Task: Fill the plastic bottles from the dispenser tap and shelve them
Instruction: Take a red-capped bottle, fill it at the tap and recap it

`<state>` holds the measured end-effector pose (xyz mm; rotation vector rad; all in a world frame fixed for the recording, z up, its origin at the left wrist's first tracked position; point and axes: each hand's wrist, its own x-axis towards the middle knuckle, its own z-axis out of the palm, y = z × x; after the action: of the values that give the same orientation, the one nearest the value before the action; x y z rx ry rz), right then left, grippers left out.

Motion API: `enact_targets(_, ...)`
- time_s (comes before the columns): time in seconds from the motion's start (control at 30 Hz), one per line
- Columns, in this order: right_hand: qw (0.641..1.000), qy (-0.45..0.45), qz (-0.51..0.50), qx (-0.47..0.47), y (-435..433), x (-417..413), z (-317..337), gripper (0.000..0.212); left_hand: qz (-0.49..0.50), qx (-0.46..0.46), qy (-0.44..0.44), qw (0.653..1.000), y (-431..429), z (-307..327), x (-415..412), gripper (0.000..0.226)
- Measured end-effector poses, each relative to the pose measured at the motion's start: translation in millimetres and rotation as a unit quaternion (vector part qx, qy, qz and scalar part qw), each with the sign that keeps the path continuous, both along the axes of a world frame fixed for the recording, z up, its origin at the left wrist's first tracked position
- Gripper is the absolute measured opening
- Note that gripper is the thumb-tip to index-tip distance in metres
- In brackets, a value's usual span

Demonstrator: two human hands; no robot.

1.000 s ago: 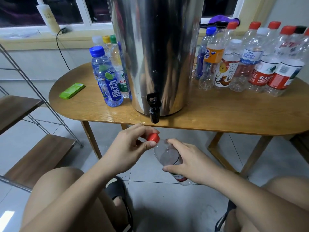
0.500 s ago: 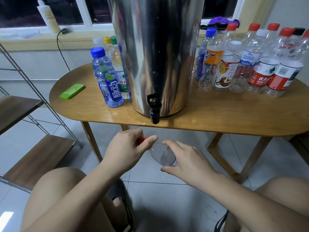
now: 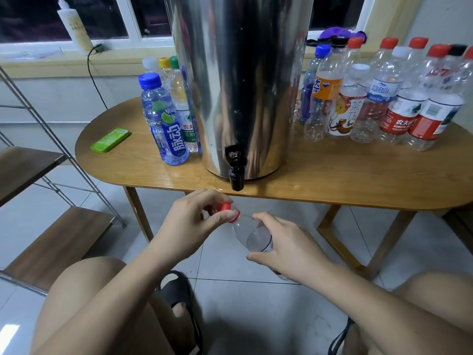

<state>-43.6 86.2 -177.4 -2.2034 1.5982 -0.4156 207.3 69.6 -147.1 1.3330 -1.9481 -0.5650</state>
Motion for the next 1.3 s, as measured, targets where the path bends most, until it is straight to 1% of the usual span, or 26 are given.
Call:
enact_targets(0.07,1.0,-0.009,-0.008,0.003,-1,1,-1,0.078,0.043,-0.018,0.001,0.999,-2,3,2,0.034)
enact_targets(0.13,0.999,-0.026,-0.02,0.018,-2,1,-3,0.079,0.084,-0.043,-0.006,0.995,-7,6,8,0.034)
enact_targets(0.27,0.995,-0.07,-0.038,0.055,-3,3,-8,0.08,0.152,-0.039,0.01,0.988,-26,13,25,0.033)
enact_targets(0.33,0.995,-0.076,-0.042,0.059,-5,4,-9,0.081,0.175,-0.038,-0.012,0.984,-39,13,34,0.031)
enact_targets(0.47,0.993,-0.088,-0.042,0.063,-7,9,-11,0.08,0.199,0.002,-0.058,0.978,-61,12,45,0.027)
enact_targets(0.57,0.993,-0.091,-0.045,0.059,-10,12,-13,0.083,0.208,0.017,-0.088,0.974,-68,9,45,0.025)
enact_targets(0.67,0.993,-0.095,-0.049,0.055,-14,15,-14,0.085,0.219,0.013,-0.099,0.971,-70,6,42,0.028)
enact_targets(0.73,0.992,-0.097,-0.05,0.055,-15,17,-14,0.085,0.219,-0.001,-0.085,0.972,-67,6,40,0.031)
enact_targets(0.8,0.992,-0.099,-0.051,0.055,-16,20,-16,0.084,0.213,-0.037,-0.052,0.975,-61,10,36,0.028)
enact_targets(0.87,0.991,-0.105,-0.05,0.06,-17,22,-17,0.083,0.186,-0.072,0.007,0.98,-51,19,26,0.02)
enact_targets(0.9,0.991,-0.11,-0.05,0.063,-18,23,-18,0.082,0.158,-0.079,0.048,0.983,-45,26,19,0.017)
enact_targets(0.97,0.989,-0.125,-0.05,0.064,-19,24,-18,0.082,0.087,-0.079,0.125,0.985,-32,44,3,0.021)
enact_targets(1.03,0.986,-0.14,-0.052,0.068,-19,24,-18,0.08,0.016,-0.078,0.16,0.984,-21,63,-12,0.026)
enact_targets(1.07,0.985,-0.148,-0.054,0.07,-19,25,-18,0.079,-0.011,-0.08,0.157,0.984,-18,70,-18,0.028)
enact_targets(1.13,0.982,-0.163,-0.06,0.073,-19,26,-19,0.078,-0.034,-0.089,0.124,0.988,-19,80,-26,0.037)
enact_targets(1.23,0.979,-0.181,-0.065,0.065,-21,26,-22,0.079,-0.035,-0.111,0.057,0.992,-24,78,-34,0.046)
enact_targets(1.3,0.978,-0.189,-0.064,0.062,-21,26,-22,0.077,-0.026,-0.103,0.05,0.993,-24,71,-34,0.053)
